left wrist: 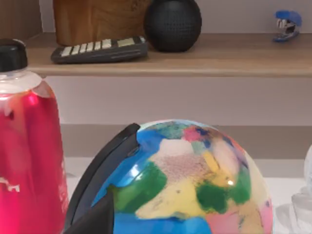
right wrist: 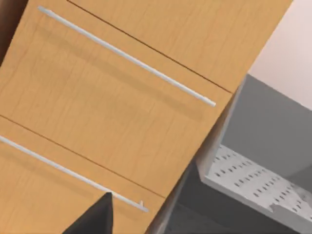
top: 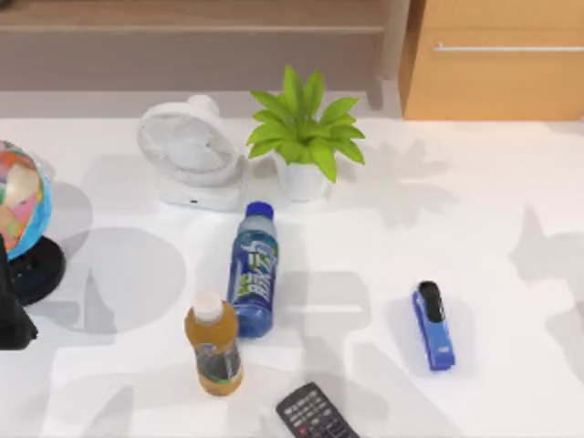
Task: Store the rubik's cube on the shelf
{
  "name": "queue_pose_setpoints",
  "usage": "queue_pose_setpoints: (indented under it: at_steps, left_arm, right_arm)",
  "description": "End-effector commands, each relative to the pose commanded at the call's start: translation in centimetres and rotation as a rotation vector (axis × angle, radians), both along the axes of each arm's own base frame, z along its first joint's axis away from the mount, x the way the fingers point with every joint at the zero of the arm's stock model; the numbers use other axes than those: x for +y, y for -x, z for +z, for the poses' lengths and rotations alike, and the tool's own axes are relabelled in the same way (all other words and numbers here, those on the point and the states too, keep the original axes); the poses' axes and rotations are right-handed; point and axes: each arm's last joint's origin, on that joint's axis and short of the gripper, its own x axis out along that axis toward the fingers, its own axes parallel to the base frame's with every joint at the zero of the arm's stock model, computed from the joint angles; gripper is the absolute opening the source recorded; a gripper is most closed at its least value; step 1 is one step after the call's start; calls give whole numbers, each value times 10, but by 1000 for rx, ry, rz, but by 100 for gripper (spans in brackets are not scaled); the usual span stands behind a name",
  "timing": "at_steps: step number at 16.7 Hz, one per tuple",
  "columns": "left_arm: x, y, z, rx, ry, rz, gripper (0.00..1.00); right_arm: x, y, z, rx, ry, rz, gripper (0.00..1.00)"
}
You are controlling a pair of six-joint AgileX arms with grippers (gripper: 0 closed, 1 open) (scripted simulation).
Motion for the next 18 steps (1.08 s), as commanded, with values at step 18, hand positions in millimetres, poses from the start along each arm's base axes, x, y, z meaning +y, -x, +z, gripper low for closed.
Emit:
queue_pose_setpoints:
  at_steps: [18]
  left_arm:
    - [0, 0, 0, 0, 0, 0, 100]
  right_arm:
    - [56, -243, -140, 57, 1034, -101, 100]
